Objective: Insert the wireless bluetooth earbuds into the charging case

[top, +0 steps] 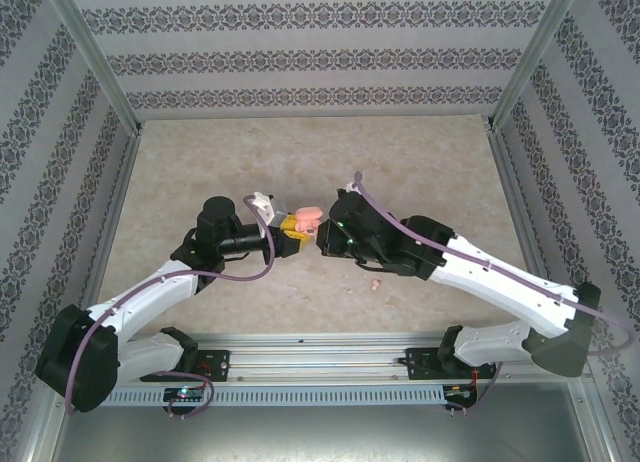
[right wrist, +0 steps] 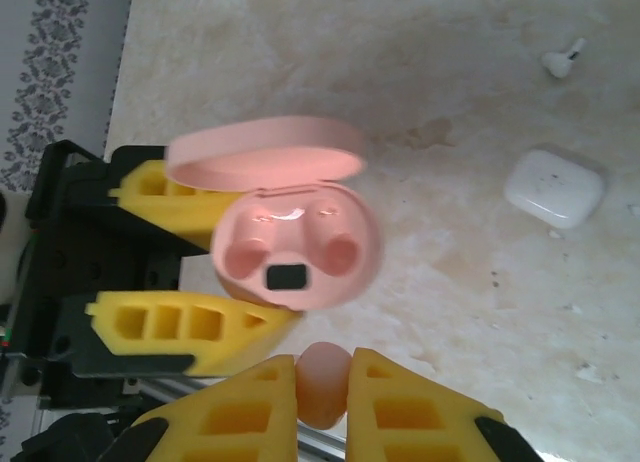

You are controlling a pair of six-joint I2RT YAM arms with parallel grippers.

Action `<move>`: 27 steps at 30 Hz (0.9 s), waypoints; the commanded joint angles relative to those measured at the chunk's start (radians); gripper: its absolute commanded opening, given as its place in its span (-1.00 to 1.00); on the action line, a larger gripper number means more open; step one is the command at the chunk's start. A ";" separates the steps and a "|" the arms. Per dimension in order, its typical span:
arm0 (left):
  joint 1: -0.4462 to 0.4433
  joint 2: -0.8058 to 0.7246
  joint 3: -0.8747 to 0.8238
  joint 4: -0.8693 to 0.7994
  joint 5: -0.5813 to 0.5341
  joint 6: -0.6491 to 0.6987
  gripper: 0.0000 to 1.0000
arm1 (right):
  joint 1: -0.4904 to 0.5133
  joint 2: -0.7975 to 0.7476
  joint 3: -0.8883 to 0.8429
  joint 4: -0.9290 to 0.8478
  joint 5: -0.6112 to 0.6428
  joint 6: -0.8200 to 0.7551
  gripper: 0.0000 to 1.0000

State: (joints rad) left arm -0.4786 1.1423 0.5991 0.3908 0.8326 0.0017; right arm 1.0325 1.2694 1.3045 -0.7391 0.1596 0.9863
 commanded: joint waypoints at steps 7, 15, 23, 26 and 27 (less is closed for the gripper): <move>-0.025 -0.006 0.027 0.042 -0.017 0.034 -0.74 | 0.005 0.117 0.125 -0.077 -0.037 -0.078 -0.73; -0.028 -0.016 0.023 0.020 -0.021 0.047 -0.74 | -0.015 0.140 0.156 -0.087 -0.021 -0.090 -0.73; -0.032 -0.012 0.022 0.024 -0.020 0.049 -0.74 | -0.027 0.172 0.180 -0.095 -0.020 -0.104 -0.74; -0.034 -0.014 0.022 0.022 -0.019 0.049 -0.74 | -0.032 0.184 0.184 -0.092 -0.016 -0.107 -0.74; -0.034 -0.015 0.022 0.019 -0.018 0.050 -0.74 | -0.034 0.189 0.187 -0.094 -0.013 -0.110 -0.74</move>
State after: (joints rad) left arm -0.4915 1.1454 0.5991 0.3878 0.7982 0.0269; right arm 1.0096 1.4342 1.4647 -0.8234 0.1375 0.9009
